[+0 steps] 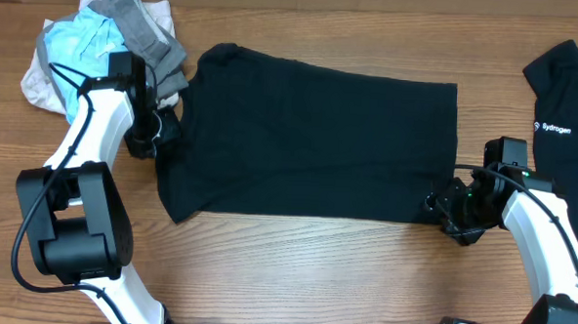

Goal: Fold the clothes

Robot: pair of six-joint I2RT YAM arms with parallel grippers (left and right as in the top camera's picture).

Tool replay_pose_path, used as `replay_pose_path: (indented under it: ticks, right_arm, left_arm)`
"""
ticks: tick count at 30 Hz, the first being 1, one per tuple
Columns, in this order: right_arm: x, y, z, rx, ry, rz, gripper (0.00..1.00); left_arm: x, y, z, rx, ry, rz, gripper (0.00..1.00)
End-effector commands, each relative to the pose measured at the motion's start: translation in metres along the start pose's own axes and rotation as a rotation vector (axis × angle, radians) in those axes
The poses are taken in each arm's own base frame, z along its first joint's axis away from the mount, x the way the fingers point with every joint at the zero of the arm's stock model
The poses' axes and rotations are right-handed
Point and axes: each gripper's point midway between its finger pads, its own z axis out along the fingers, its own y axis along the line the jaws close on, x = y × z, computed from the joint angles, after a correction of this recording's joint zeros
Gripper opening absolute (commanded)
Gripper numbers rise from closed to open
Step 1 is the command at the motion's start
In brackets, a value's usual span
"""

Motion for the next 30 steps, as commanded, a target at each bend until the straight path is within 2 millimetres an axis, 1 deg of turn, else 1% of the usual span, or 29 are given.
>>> replay_pose_path:
  ticks: [1,4,16,25,30]
  right_arm:
    - [-0.001,-0.001,0.000,0.005,-0.010,-0.008,0.65]
    - [-0.001,-0.002,0.000,0.005,-0.009,-0.008,0.64]
    - [-0.001,-0.002,0.000,0.006,-0.008,-0.008,0.65]
    - [-0.002,-0.001,0.000,0.004,-0.012,-0.009,0.64]
    - [-0.004,0.001,0.000,-0.003,-0.022,-0.012,0.64]
  left_arm:
    - [-0.008,-0.018,-0.002,0.033,-0.021,0.042,0.04]
    - [-0.017,-0.021,-0.004,0.038,-0.055,0.049,0.04]
    - [-0.040,-0.029,-0.007,0.063,-0.152,0.076,0.04]
    - [-0.044,-0.029,-0.007,0.063,-0.169,0.081,0.04]
    - [-0.047,-0.023,-0.008,0.024,-0.186,0.077,0.05]
